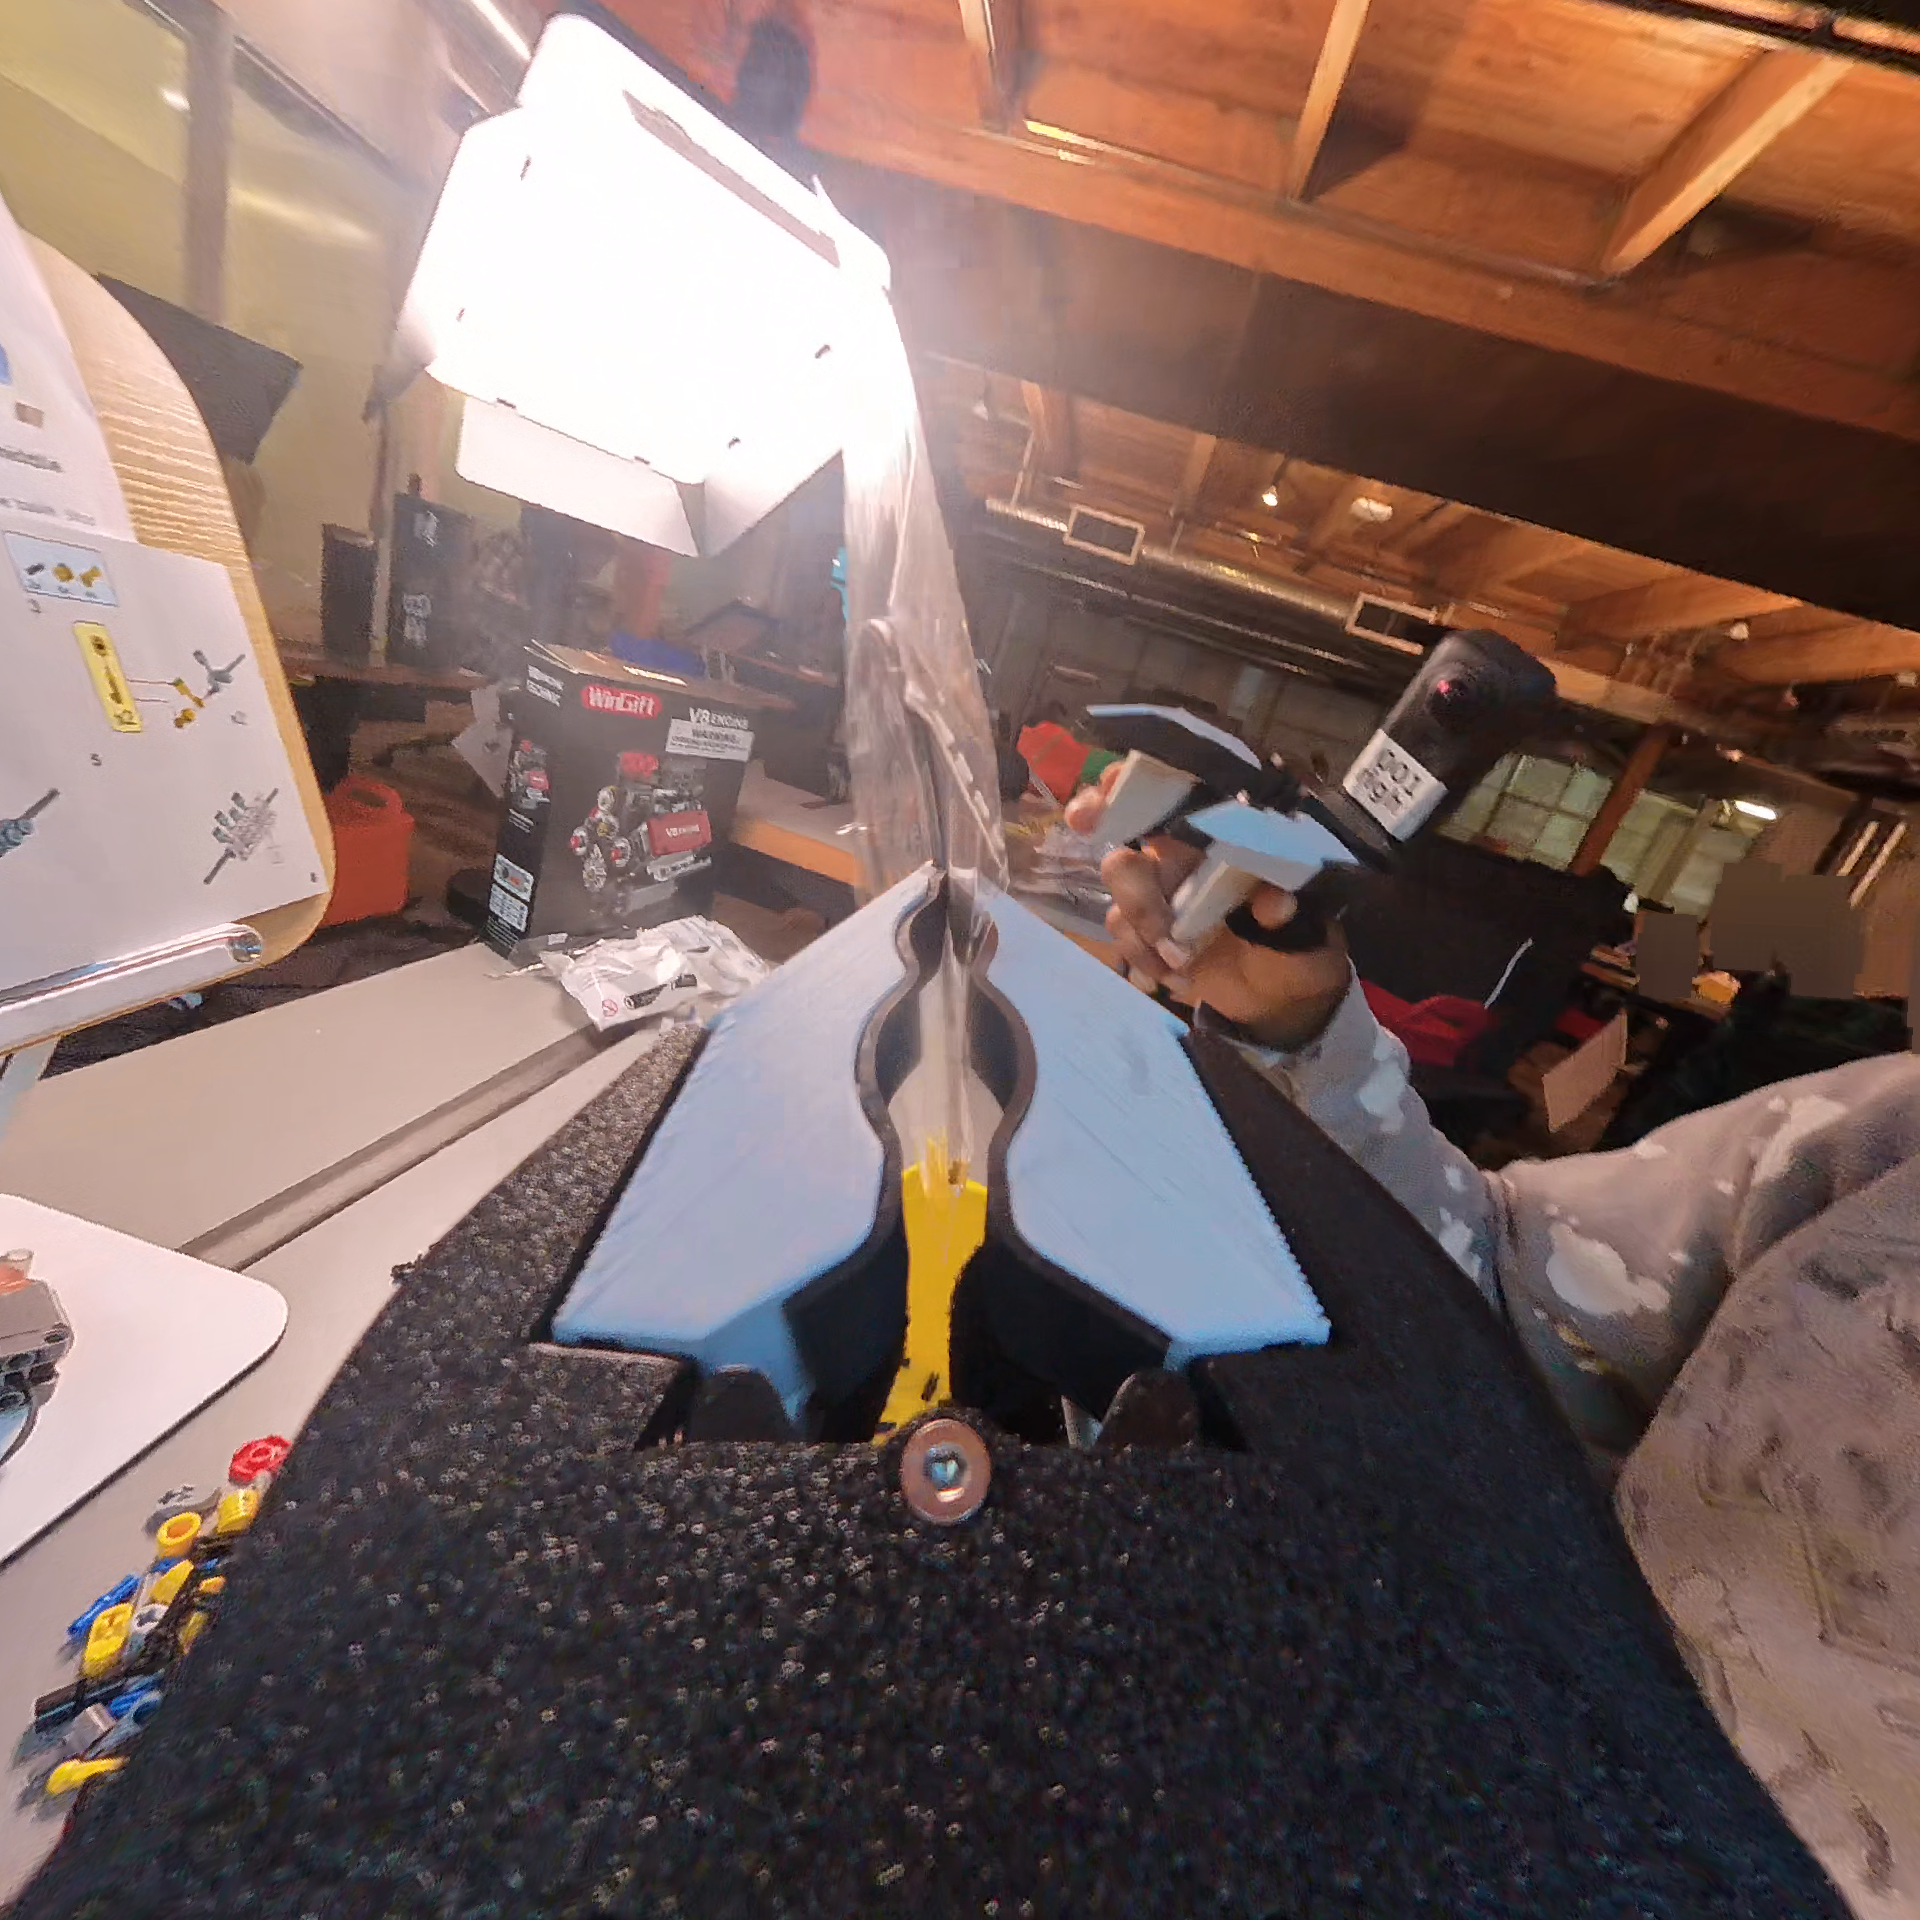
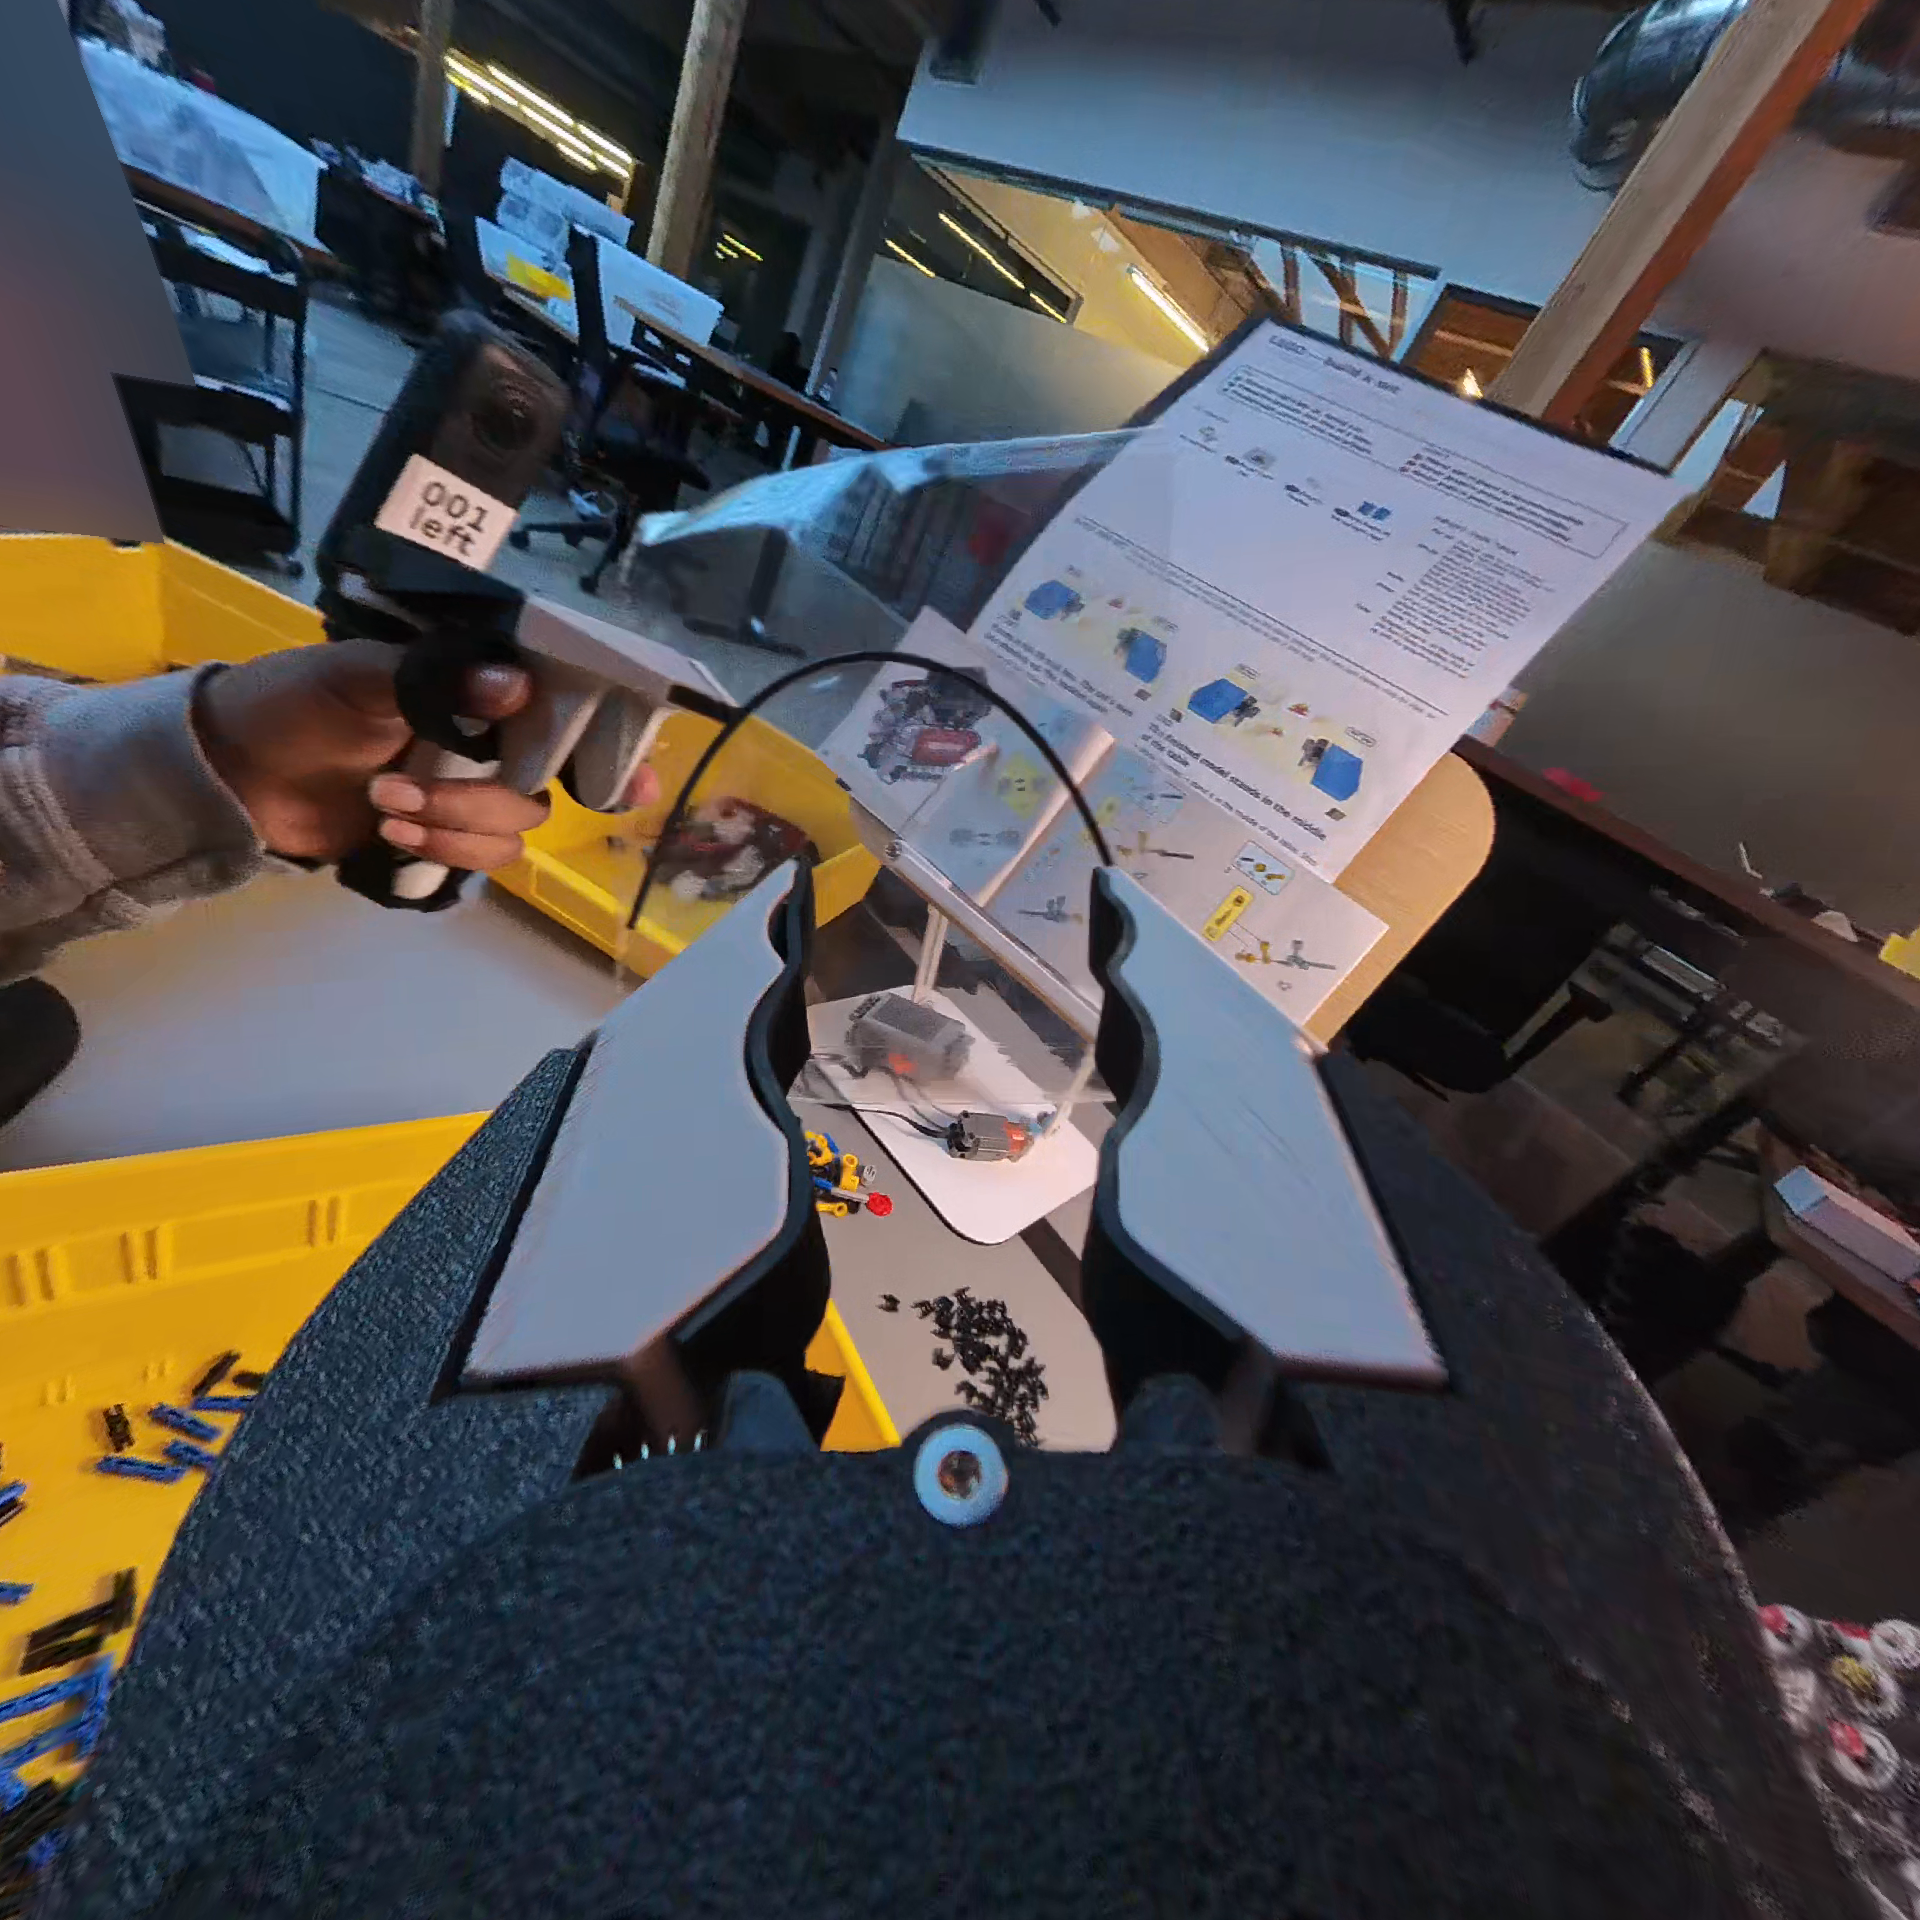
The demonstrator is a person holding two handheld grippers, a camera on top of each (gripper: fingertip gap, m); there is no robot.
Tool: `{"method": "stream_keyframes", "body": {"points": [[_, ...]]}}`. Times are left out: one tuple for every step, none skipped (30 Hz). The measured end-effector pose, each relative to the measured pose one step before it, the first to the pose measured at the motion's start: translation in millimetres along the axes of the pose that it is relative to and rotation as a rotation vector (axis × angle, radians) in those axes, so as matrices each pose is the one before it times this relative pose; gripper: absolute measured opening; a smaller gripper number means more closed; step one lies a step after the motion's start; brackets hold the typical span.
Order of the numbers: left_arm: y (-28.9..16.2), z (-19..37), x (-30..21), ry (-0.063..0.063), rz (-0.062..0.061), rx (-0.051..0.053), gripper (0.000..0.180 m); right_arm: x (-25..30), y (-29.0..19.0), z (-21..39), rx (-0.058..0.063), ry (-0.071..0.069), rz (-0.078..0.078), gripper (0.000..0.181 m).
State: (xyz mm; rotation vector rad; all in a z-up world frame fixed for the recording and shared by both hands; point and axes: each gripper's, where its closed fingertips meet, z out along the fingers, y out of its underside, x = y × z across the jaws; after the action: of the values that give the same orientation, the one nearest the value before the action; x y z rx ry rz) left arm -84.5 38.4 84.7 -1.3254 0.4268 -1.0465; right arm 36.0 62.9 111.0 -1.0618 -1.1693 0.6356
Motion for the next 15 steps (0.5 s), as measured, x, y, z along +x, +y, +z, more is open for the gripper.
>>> {"method": "stream_keyframes", "body": {"points": [[2.32,0.67,3.83,0.0108,0.014,-0.0279,0.0,7.85,3.79,1.08,-0.0082,0.0045,0.0152,0.055],[2.21,0.49,4.06,0.0127,0.0157,-0.0246,0.0,5.1,4.74,1.17,-0.005,-0.0096,0.0244,0.058],[1.59,0.43,4.23,0.0152,0.0124,-0.0186,0.0,3.81,5.81,0.96,-0.0013,-0.0141,0.0316,0.061],[1.5,0.37,4.15,0.0183,0.0055,-0.0154,0.0,3.17,6.81,0.82,0.0026,-0.0166,0.0349,0.062],[1.89,0.36,3.62,0.0189,-0.0008,-0.0151,0.0,2.03,7.3,0.25,0.0083,-0.0244,0.0402,0.063],[1.9,0.49,3.09,0.018,-0.0009,-0.0138,0.0,-0.03,6.49,-0.15,0.0147,-0.0389,0.0455,0.063],[2.23,0.43,2.99,0.0197,-0.0008,-0.0138,0.0,-0.23,6.01,-0.69,0.0138,-0.042,0.0491,0.063],[2.67,0.72,2.13,0.0166,-0.0028,-0.0168,0.0,2.89,5.02,-1.2,0.0116,-0.0238,0.048,0.063],[2.47,0.86,0.68,0.0083,-0.0028,-0.0146,0.0,1.66,3.17,-1.9,0.0142,-0.029,0.0389,0.06],[2.16,0.88,0.57,0.0066,-0.0015,-0.0102,0.0,-3.22,1.24,-2.44,0.0171,-0.0532,0.035,0.049],[2.02,1.02,0.85,0.0099,-0.0032,-0.0077,0.0,-3.46,0.41,-2.18,0.0158,-0.0468,0.03,0.038],[1.62,1.08,1.12,0.012,-0.0057,-0.0046,0.0,0.19,1.43,-1.07,0.0046,-0.0177,0.0228,0.035],[1.47,0.95,0.29,0.0079,-0.006,-0.0028,0.0,-0.89,2.95,-0.24,-0.0078,-0.0198,0.0137,0.032],[1.76,0.97,-0.6,0.0029,-0.0047,-0.0042,0.0,-3.17,2.74,0.02,-0.0059,-0.0296,0.0074,0.025],[1.93,0.89,-0.55,0.0035,-0.0024,-0.0039,0.0,-4.6,2.81,0.83,-0.0055,-0.0328,0.0063,0.021]]}}
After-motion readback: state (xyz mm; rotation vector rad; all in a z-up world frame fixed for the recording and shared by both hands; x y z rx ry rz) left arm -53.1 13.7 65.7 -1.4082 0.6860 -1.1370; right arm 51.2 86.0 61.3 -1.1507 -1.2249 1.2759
